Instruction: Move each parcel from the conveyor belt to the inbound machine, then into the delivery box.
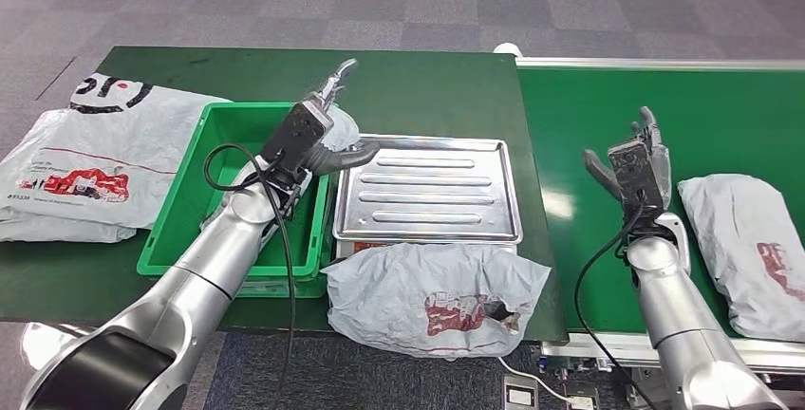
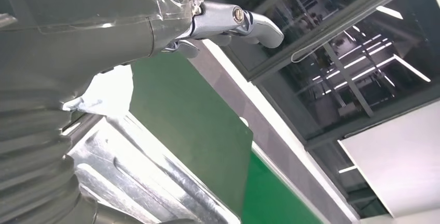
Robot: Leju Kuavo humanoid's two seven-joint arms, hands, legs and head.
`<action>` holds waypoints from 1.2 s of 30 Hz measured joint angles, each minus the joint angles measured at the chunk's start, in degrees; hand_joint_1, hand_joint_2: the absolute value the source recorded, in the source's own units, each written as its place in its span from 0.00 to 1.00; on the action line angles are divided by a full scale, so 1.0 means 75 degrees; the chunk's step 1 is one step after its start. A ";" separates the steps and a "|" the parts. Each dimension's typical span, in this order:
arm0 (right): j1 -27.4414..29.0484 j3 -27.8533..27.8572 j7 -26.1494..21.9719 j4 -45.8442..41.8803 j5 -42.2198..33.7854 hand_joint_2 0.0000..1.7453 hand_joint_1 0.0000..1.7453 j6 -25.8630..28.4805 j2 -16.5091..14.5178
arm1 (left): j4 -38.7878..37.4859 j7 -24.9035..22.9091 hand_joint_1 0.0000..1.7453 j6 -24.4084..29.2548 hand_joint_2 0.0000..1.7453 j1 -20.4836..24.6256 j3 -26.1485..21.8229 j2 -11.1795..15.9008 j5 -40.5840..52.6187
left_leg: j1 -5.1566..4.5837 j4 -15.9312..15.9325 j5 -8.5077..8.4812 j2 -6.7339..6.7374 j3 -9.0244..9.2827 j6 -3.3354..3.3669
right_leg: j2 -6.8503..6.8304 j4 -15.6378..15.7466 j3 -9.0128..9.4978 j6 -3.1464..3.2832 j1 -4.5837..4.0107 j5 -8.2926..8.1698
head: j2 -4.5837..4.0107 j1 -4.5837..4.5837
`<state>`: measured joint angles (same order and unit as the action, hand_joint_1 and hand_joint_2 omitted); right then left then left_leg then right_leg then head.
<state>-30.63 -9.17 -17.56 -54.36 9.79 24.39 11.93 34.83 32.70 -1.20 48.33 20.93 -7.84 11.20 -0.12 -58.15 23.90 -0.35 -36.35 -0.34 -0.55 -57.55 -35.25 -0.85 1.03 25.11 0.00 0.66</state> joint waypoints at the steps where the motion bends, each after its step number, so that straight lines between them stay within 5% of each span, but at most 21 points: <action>1: 0.0002 -0.0003 0.0001 0.0003 0.0015 1.00 0.00 0.0001 0.0000 | 0.0015 0.0036 0.00 -0.0046 1.00 -0.0001 0.0039 0.0003 0.0093 | 0.0000 0.0000 0.0000 0.0000 0.0000 0.0000 | 0.0001 0.0000 0.0000 0.0000 0.0000 0.0000 | 0.0000 0.0000; 6: 0.0143 -0.0006 0.0055 -0.0010 0.0172 1.00 0.00 0.0060 0.0058 | 0.0225 -0.0019 0.00 -0.0310 1.00 0.0005 0.0611 0.0240 0.1096 | 0.0003 0.0000 0.0000 -0.0003 0.0002 0.0000 | -0.0002 0.0000 -0.0001 0.0000 -0.0002 0.0000 | 0.0000 0.0000; 12: 0.0968 0.0110 0.0318 -0.0578 0.0601 1.00 0.00 -0.0028 0.0355 | 0.0904 -0.0160 0.00 -0.0390 1.00 -0.0173 0.1060 0.1060 0.1720 | 0.0004 0.0004 0.0008 0.0003 0.0002 -0.0010 | 0.0009 0.0000 -0.0004 0.0004 -0.0004 0.0006 | 0.0000 0.0000; 22: 0.1196 0.0477 0.0423 -0.0891 0.0997 1.00 0.00 -0.0412 0.0477 | 0.3067 -0.0377 0.00 -0.0557 1.00 -0.1743 0.1120 0.2558 0.1544 | 0.0007 0.0008 0.0010 0.0023 0.0006 -0.0012 | 0.0026 -0.0001 -0.0009 0.0006 -0.0005 0.0009 | 0.0000 0.0000; 26: 0.1158 0.0501 0.0395 -0.0885 0.1012 1.00 0.00 -0.0482 0.0513 | 0.3657 -0.0282 0.00 -0.0853 1.00 -0.2167 0.1083 0.2866 0.1173 | 0.0006 0.0008 0.0010 0.0014 0.0004 -0.0012 | 0.0017 0.0000 -0.0004 0.0005 -0.0003 0.0010 | 0.0000 0.0000; 31: 0.0993 0.0501 0.0202 -0.0728 0.0855 1.00 0.00 -0.0533 0.0665 | 0.4493 0.0294 0.00 -0.2089 1.00 -0.2962 0.0637 0.3148 -0.0241 | 0.0004 0.0008 0.0012 0.0024 0.0005 -0.0011 | 0.0027 0.0001 -0.0009 0.0005 -0.0002 0.0010 | 0.0000 0.0000; 36: 0.0931 0.0501 0.0157 -0.0625 0.0798 1.00 0.00 -0.0530 0.0718 | 0.4887 0.0385 0.00 -0.2369 1.00 -0.3308 0.0280 0.3282 -0.0407 | 0.0007 0.0008 0.0012 0.0015 0.0004 -0.0010 | 0.0013 0.0001 -0.0006 0.0007 -0.0005 0.0013 | 0.0000 0.0001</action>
<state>-23.64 -5.42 -16.39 -59.05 15.78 20.41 17.32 71.48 35.58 -18.97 23.52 23.03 16.78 8.15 -0.07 -58.09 23.99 -0.24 -36.32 -0.42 -0.45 -57.55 -35.30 -0.80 0.99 25.21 0.00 0.66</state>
